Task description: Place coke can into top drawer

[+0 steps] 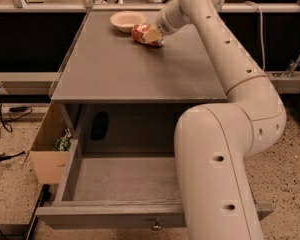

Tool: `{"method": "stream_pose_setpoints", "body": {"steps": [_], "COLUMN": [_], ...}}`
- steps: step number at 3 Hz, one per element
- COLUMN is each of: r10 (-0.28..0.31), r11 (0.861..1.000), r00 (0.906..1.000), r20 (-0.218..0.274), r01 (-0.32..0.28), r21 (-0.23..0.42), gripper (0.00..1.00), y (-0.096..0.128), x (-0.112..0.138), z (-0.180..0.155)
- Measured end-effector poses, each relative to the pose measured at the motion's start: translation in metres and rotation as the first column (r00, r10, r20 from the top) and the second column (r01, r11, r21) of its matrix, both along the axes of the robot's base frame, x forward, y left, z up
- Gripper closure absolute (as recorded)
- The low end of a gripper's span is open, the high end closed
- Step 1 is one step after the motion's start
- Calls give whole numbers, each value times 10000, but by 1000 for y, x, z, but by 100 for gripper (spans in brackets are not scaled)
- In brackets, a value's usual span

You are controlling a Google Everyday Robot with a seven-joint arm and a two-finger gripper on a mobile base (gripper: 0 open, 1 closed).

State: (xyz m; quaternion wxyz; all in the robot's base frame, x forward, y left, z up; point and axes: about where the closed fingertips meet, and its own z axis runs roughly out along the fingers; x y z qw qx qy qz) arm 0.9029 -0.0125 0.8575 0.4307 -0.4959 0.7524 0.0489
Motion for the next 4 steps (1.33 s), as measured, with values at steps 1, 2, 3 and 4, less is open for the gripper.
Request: {"method": "stream_pose_setpoints", "body": {"steps": [1, 2, 3, 4], "r10": [59, -83, -441, -951], "r11": [10000, 10000, 9990, 9947], "r00": [9998, 9993, 9987, 9924], "r20": [-206, -365, -252, 782], "r01": [-58, 84, 440, 918], "r21": [46, 15, -39, 453], "gripper": [100, 100, 100, 100], "y": [1, -18, -44, -67], "x": [-4, -24, -55, -93], "z": [0, 24, 55, 113]}}
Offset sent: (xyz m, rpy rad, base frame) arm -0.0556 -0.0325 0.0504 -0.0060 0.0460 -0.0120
